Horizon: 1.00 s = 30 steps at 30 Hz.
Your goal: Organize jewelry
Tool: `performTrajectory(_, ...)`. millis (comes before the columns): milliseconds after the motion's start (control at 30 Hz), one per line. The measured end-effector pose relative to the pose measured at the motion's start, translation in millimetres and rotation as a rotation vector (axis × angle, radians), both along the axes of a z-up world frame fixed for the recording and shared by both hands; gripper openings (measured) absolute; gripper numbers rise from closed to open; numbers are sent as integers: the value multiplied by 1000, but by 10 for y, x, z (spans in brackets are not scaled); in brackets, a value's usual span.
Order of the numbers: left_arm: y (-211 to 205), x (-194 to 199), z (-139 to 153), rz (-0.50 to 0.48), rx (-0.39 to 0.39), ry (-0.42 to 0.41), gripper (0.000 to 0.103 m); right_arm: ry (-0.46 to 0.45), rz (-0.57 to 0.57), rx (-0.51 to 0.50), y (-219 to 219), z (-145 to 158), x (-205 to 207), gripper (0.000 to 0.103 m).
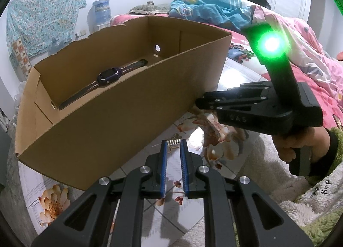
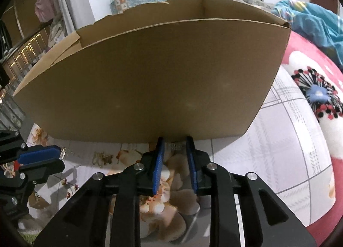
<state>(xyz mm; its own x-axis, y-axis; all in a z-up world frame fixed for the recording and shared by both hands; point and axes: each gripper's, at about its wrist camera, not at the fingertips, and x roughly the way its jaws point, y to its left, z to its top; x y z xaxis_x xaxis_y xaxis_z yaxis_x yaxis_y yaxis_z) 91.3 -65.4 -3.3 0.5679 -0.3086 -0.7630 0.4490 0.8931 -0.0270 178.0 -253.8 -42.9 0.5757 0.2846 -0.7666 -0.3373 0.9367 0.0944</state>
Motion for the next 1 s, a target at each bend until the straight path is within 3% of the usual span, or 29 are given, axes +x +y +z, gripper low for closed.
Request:
performTrajectory(333,0,31,-3,4,-4,2,12,-23,13,-83,120,-28,26,24)
performTrajectory(400,21,27,-4,6,-11,-1,12,-28,6,-99,166,-34,28,15)
performTrajectory(733,59,12,31,6,-19,-3,12,-10,-14,-50,207,-57,43,11)
performTrajectory(767,58,5,35,6,-18,-5,12,-9,-15,-48,171,-47,31,10)
performTrajectory(800,54,0,38,6,-17,-6,12,-8,-19,-48,127,-53,30,0)
performTrajectory(1000,20,-20,54,-4,-7,-12,12,17,-31,-8,22,-81,5,0)
